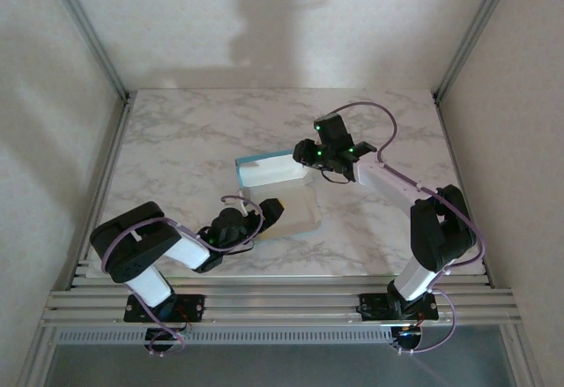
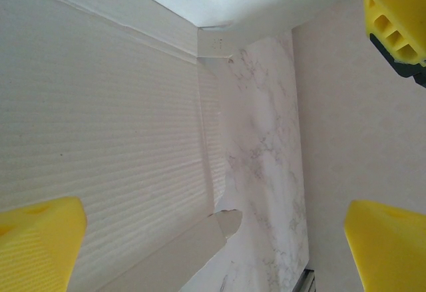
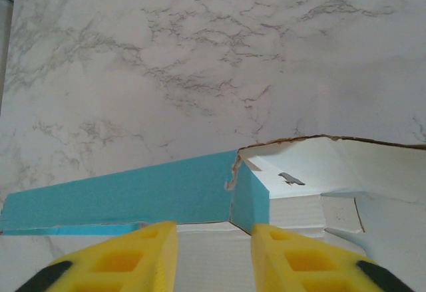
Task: Fold the paper box
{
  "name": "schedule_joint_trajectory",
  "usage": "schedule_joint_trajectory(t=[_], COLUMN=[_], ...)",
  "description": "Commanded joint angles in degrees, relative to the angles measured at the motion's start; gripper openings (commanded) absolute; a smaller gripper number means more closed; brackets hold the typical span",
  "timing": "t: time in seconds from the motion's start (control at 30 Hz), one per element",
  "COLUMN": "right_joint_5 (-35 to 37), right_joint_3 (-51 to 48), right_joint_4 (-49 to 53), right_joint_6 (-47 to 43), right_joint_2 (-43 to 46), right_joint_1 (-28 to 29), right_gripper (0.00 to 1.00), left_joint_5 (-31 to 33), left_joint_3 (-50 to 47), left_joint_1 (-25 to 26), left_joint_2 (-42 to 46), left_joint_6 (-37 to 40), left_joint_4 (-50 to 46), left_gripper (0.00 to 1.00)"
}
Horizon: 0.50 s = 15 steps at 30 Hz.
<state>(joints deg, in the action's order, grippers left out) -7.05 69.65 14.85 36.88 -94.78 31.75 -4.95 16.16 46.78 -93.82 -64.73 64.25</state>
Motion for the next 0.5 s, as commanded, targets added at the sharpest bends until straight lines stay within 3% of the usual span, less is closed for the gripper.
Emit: schedule_joint_trajectory(t=[0.0, 0.17, 0.37, 0.47], right_joint_5=[1.7, 1.5, -7.1, -7.8], right_joint_3=[1.5, 0.9, 1.2, 4.1], right_joint_4=[1.3, 3.5, 7.3, 12.2], right_joint_6=[-1.0, -4.8, -13.7, -19.7], right_joint_2=[0.2, 2.8, 5.8, 5.5], right_joint_1=[-0.3, -1.9, -7.0, -8.2], right_gripper=[0.33, 0.36, 0.42, 0.45], left_joint_5=[-0.6, -0.4, -0.4, -0.2], left_joint_3=[-0.5, -0.7, -0.7, -0.7], left_joint_1=[0.0, -0.1, -0.1, -0.1], left_joint_2=[-1.4, -1.3, -1.3, -1.2], left_joint_6=[-0.2, 0.1, 0.3, 0.4], left_joint_4=[-0.9, -1.1, -1.4, -1.6], left_gripper=[0.99, 0.99, 0.99, 0.99])
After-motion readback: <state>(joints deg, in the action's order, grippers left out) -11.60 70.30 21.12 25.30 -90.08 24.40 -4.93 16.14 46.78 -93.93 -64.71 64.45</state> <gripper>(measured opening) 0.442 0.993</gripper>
